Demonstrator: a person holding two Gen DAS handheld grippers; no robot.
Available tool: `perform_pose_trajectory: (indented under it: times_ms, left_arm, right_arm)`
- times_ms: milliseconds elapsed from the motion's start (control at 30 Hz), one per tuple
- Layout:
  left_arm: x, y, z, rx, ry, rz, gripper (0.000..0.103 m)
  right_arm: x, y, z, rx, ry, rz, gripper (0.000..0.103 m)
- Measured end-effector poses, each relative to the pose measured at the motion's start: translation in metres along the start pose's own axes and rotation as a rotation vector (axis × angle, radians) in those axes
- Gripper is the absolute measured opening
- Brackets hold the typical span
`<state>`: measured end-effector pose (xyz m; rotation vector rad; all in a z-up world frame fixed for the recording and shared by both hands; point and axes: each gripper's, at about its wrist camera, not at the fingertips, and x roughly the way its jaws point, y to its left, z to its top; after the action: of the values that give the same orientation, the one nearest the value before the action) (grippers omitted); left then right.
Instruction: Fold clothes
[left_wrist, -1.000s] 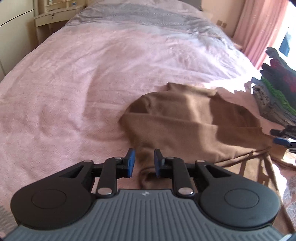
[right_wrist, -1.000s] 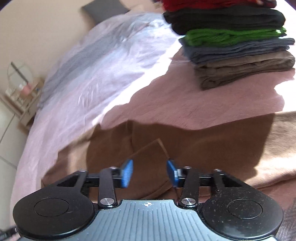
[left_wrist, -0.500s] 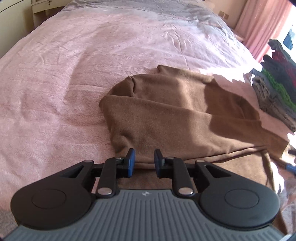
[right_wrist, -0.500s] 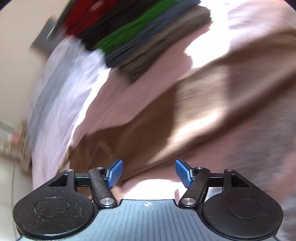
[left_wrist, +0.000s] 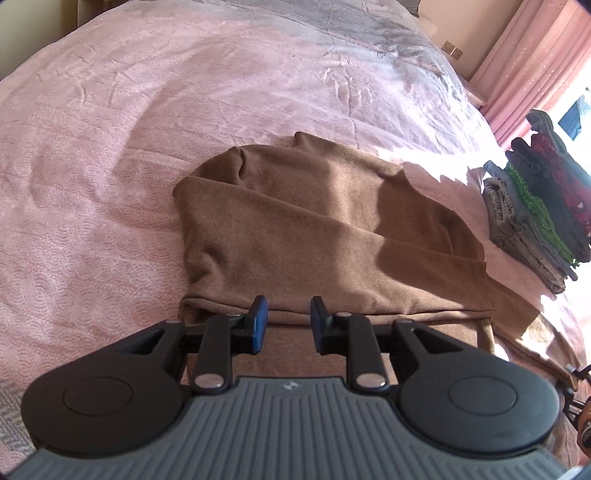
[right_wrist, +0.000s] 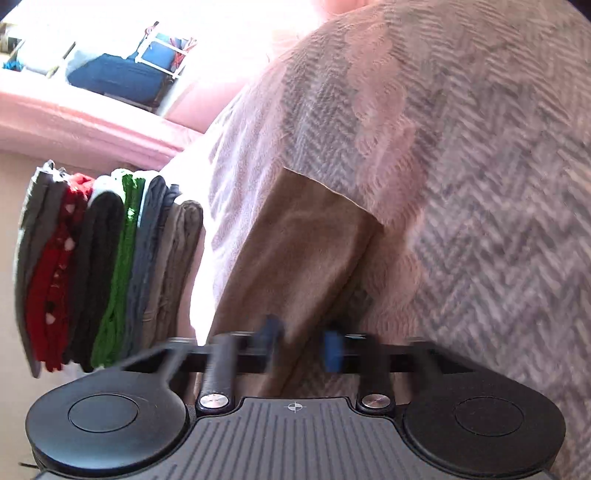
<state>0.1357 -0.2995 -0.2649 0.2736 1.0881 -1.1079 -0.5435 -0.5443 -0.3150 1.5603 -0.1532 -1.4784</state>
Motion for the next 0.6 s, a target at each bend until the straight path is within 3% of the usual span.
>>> perform_pose_trajectory:
  times_ms: [67, 133, 233, 333, 433, 500, 567, 600]
  left_arm:
    - [-0.004, 0.005, 0.0, -0.027, -0.006, -0.009, 0.02]
    - [-0.008, 0.012, 0.0, -0.06, -0.012, -0.017, 0.02]
    - [-0.018, 0.027, 0.0, -0.12, -0.025, -0.024, 0.02]
    - [-0.029, 0.049, -0.005, -0.198, -0.047, -0.011, 0.02]
    - [-0.04, 0.073, -0.01, -0.281, -0.071, 0.006, 0.02]
    - [-0.048, 0.089, -0.014, -0.336, -0.087, 0.018, 0.02]
    - [-0.056, 0.105, -0.017, -0.39, -0.103, 0.029, 0.02]
    - [-0.057, 0.112, -0.02, -0.414, -0.104, 0.035, 0.02]
  right_arm:
    - [0.0, 0.026, -0.005, -0.112, -0.044, -0.045, 0.004]
    - [-0.001, 0.074, -0.027, -0.314, -0.106, -0.061, 0.003]
    - [-0.011, 0.153, -0.085, -0.596, -0.142, 0.051, 0.003]
    - [-0.029, 0.232, -0.177, -0.902, -0.104, 0.268, 0.003]
    - [-0.051, 0.286, -0.295, -1.174, 0.004, 0.513, 0.004]
    - [-0.066, 0.297, -0.373, -1.331, 0.091, 0.669, 0.004]
    - [-0.073, 0.29, -0.446, -1.506, 0.2, 0.736, 0.005]
    - [-0.074, 0.283, -0.478, -1.591, 0.25, 0.749, 0.028]
